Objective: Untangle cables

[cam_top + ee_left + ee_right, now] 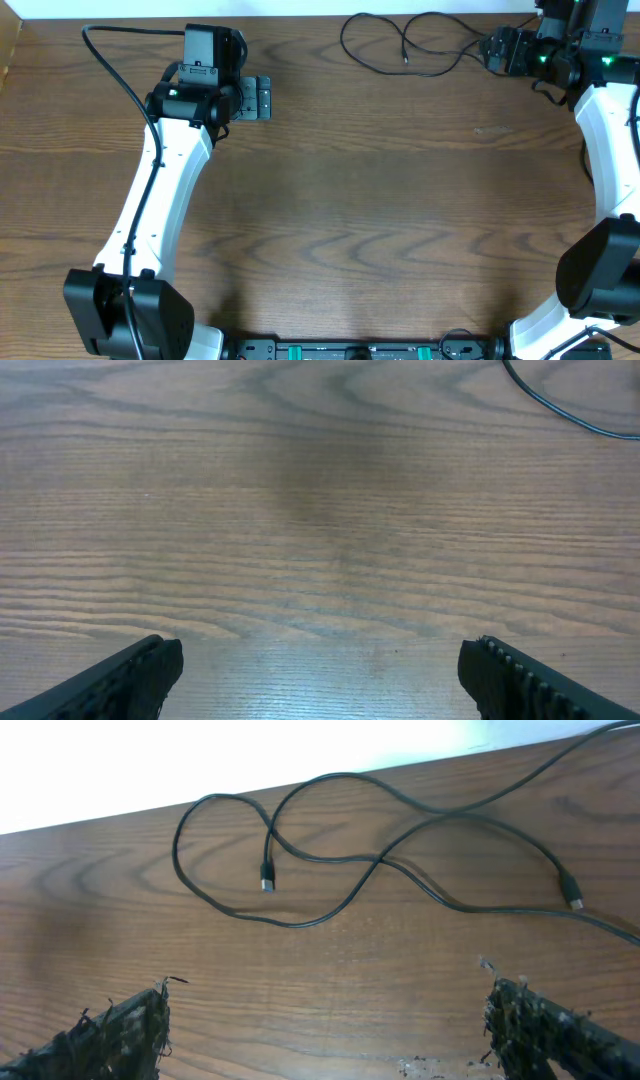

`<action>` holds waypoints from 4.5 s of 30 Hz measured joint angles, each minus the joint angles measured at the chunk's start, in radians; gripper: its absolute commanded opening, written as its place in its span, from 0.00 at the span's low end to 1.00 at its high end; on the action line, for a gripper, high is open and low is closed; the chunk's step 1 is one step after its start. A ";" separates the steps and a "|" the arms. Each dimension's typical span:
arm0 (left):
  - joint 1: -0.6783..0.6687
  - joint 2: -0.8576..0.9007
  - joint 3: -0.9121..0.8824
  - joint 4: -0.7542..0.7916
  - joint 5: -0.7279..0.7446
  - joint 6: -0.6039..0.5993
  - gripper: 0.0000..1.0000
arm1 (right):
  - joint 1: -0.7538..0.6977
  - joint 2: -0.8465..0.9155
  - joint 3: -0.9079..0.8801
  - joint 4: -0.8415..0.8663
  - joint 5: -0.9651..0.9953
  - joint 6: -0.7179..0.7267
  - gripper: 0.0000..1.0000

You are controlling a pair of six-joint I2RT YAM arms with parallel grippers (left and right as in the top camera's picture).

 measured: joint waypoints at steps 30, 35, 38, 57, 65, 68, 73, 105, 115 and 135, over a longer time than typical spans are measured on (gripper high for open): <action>0.000 0.000 0.000 0.000 0.000 0.000 0.93 | 0.000 0.000 0.000 0.000 0.000 0.000 0.99; 0.000 0.000 0.000 0.000 0.000 0.000 0.93 | 0.000 0.000 0.000 0.000 0.000 0.000 0.99; 0.000 0.000 0.000 0.000 0.000 0.000 0.93 | 0.000 0.000 0.000 0.000 0.000 0.000 0.99; 0.000 -0.006 0.000 0.000 0.000 0.000 0.93 | 0.000 0.000 0.000 0.000 0.000 0.000 0.99; 0.000 -0.116 0.000 0.000 0.000 0.000 0.93 | 0.000 0.000 0.000 0.000 0.000 0.000 0.99; -0.003 -0.175 0.000 0.000 0.000 0.000 0.93 | 0.000 0.000 0.000 0.000 0.000 0.000 0.99; -0.032 -0.251 0.000 0.000 0.000 0.000 0.93 | 0.000 0.000 0.000 0.000 0.000 0.000 0.99; -0.231 -0.478 -0.185 -0.002 0.004 0.000 0.93 | 0.000 0.000 0.000 0.000 0.000 0.000 0.99; -0.231 -0.574 -0.396 0.093 0.013 -0.023 0.93 | 0.000 0.000 0.000 0.000 0.000 0.000 0.99; -0.222 -0.847 -0.861 0.640 0.023 -0.053 0.93 | 0.000 0.000 0.000 -0.001 0.001 0.000 0.99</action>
